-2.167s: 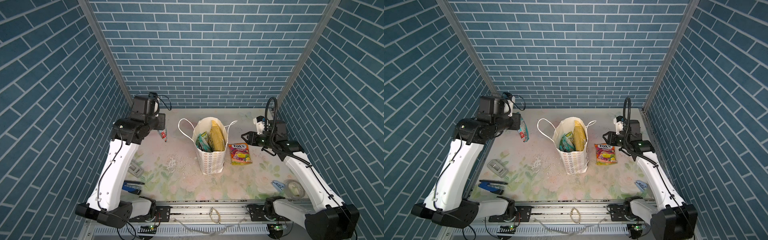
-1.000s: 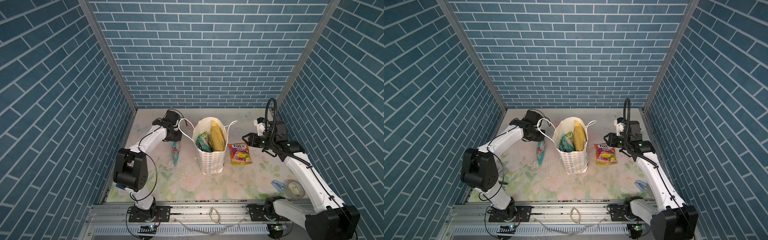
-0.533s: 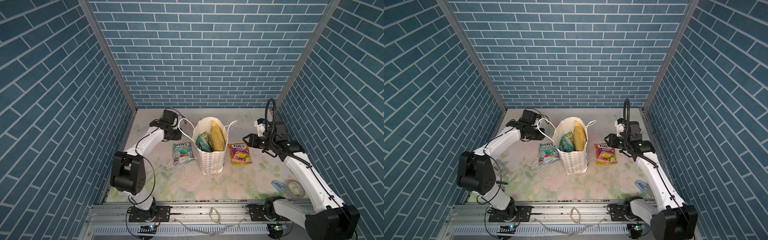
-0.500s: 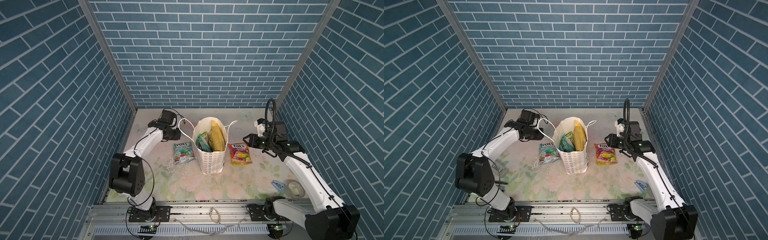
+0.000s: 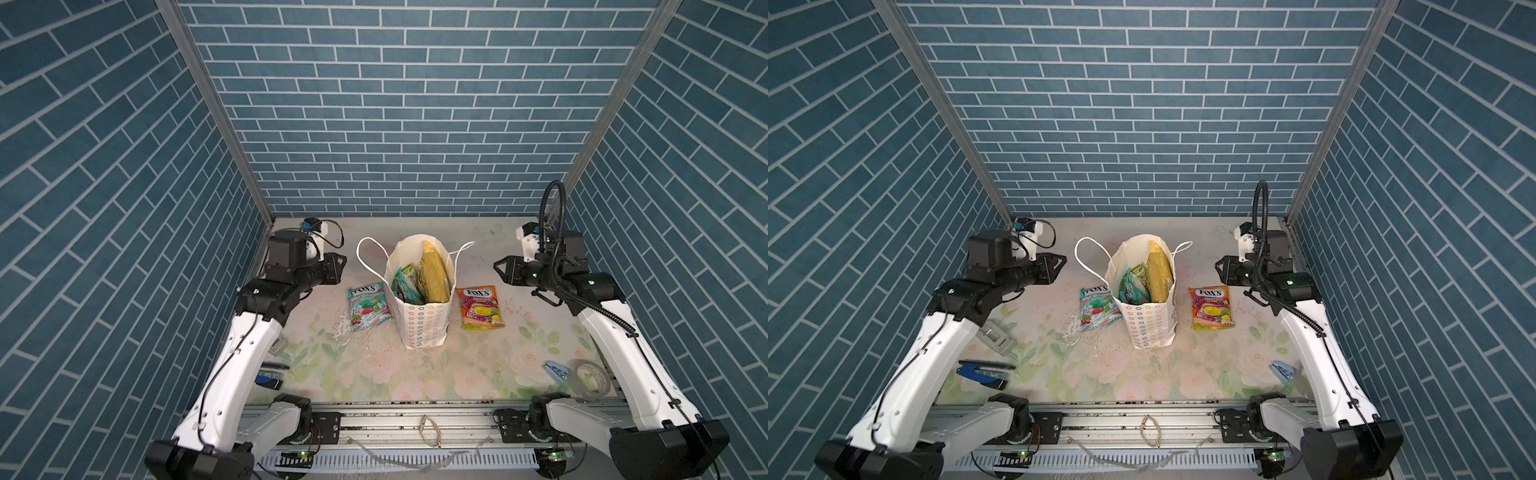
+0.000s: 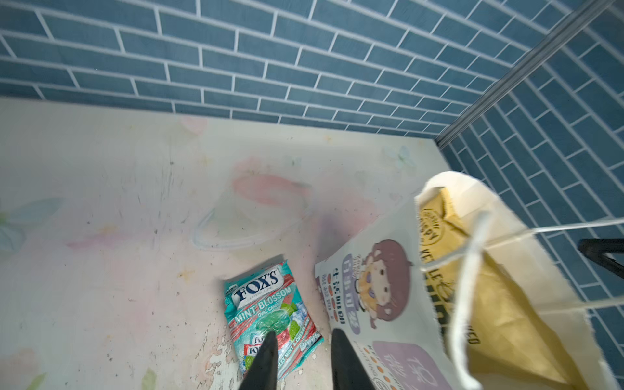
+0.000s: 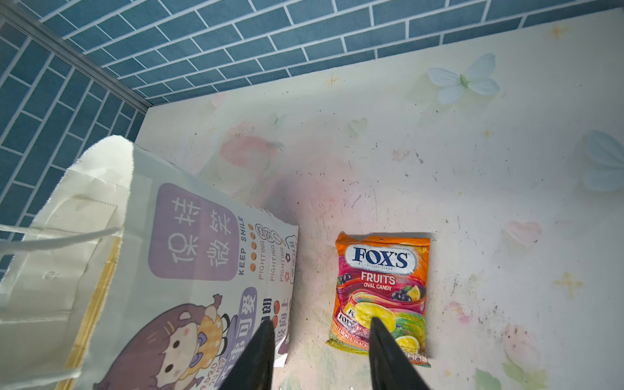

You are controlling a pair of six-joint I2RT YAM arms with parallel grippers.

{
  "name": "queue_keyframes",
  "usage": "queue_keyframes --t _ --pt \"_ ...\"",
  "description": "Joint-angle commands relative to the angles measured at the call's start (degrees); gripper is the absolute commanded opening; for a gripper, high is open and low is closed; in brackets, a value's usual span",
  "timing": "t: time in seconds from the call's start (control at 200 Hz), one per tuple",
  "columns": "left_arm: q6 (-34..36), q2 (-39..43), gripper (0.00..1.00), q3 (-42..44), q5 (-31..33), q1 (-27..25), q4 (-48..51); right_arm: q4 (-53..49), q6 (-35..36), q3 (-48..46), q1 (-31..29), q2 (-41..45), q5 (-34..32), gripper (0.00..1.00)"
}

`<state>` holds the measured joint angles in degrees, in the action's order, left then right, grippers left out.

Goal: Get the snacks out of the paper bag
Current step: 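Raise the left gripper to the bag rim while the right gripper reaches over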

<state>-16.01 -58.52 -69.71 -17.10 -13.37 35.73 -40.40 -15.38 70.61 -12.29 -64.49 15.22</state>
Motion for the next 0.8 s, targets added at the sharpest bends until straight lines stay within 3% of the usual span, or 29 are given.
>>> queue_keyframes --t 0.0,0.14,0.245,0.335,0.58,0.795 --pt "0.5 1.9 0.28 -2.5 1.3 -3.3 3.5 -2.4 3.3 4.2 0.2 0.8 -0.1 0.46" --pt "1.4 0.7 0.26 -5.6 3.0 -10.9 4.0 -2.5 3.5 9.7 -0.2 1.0 3.9 0.46" --pt "4.3 -3.8 0.28 -9.9 9.1 -19.3 5.6 -2.1 3.7 13.3 -2.3 0.8 5.8 0.46" --pt "5.7 -9.7 0.29 -14.8 14.7 -23.5 9.4 -2.6 4.6 16.8 -6.0 -0.4 5.7 0.46" --pt "4.3 -20.7 0.33 -22.0 21.7 -25.6 14.0 -3.9 5.4 23.1 -15.4 -5.6 9.4 0.46" --pt "4.1 -24.2 0.32 -24.1 25.9 -25.7 16.7 -4.0 6.5 25.7 -22.2 -10.4 7.7 0.46"
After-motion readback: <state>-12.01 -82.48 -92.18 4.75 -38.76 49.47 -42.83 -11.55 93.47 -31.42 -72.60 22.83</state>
